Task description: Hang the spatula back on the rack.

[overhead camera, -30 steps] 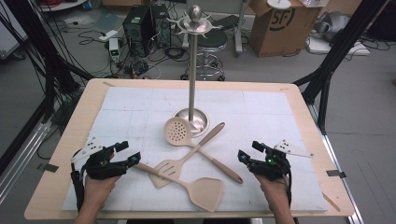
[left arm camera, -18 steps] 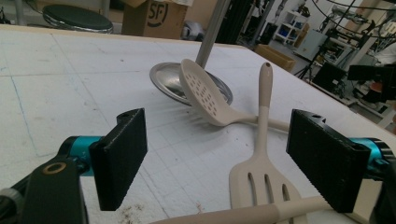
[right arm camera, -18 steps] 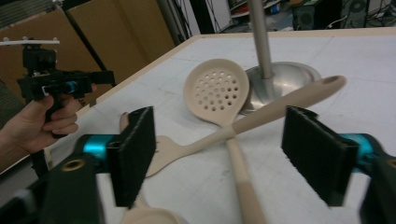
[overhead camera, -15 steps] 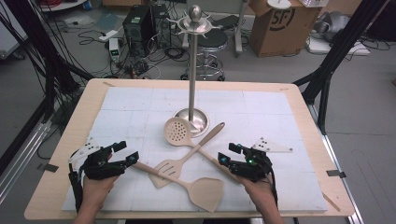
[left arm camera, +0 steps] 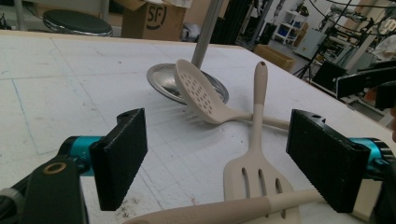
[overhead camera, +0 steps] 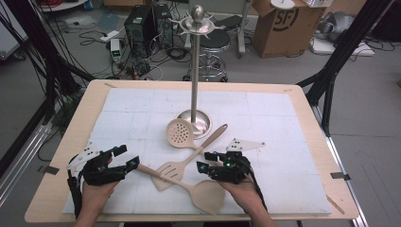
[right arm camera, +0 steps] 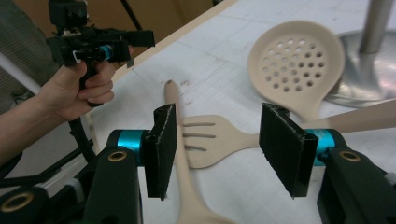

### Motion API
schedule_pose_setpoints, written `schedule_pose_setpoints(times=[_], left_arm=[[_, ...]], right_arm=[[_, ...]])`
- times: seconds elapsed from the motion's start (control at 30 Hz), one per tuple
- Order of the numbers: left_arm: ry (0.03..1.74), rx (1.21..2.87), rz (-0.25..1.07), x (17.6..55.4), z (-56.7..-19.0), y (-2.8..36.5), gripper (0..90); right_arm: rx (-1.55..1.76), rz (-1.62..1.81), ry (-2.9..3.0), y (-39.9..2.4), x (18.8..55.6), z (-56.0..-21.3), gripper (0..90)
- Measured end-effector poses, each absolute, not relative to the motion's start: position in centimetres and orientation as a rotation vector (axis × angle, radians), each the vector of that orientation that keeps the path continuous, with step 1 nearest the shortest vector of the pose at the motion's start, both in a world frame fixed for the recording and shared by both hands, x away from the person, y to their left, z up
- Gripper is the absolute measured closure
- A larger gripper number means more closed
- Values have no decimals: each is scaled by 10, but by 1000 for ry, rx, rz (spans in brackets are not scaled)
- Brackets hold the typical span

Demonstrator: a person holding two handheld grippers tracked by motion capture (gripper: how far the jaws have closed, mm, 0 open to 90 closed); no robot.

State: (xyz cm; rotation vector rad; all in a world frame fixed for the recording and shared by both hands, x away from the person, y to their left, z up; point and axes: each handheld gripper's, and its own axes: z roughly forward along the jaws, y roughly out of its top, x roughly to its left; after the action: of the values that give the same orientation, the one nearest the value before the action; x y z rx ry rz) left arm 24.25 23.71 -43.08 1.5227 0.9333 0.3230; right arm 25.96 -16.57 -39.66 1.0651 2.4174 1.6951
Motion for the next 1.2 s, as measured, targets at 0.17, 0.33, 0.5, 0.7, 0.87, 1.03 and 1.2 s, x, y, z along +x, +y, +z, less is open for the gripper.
schedule_pose_setpoints(times=[0.17, 0.33, 0.5, 0.7, 0.87, 1.03, 1.2], left_arm=[[935, 1527, 320, 244, -432, 238, 211], [932, 1525, 320, 244, -432, 238, 213], [934, 1525, 314, 244, -432, 237, 213], [942, 1535, 314, 245, -433, 237, 217], [942, 1534, 315, 244, -433, 236, 220], [946, 1527, 319, 245, -433, 237, 224], [948, 1522, 318, 245, -433, 239, 225]], right_arm=[[1080, 1670, 2501, -149, 263, -406, 502], [1090, 1653, 2556, -140, 265, -409, 521], [1111, 1570, 2638, -130, 270, -414, 540], [1111, 1517, 2720, -122, 273, -419, 560], [1162, 1433, 2799, -114, 274, -425, 561], [1231, 1359, 2876, -109, 278, -432, 553], [1257, 1328, 2947, -102, 281, -437, 557]])
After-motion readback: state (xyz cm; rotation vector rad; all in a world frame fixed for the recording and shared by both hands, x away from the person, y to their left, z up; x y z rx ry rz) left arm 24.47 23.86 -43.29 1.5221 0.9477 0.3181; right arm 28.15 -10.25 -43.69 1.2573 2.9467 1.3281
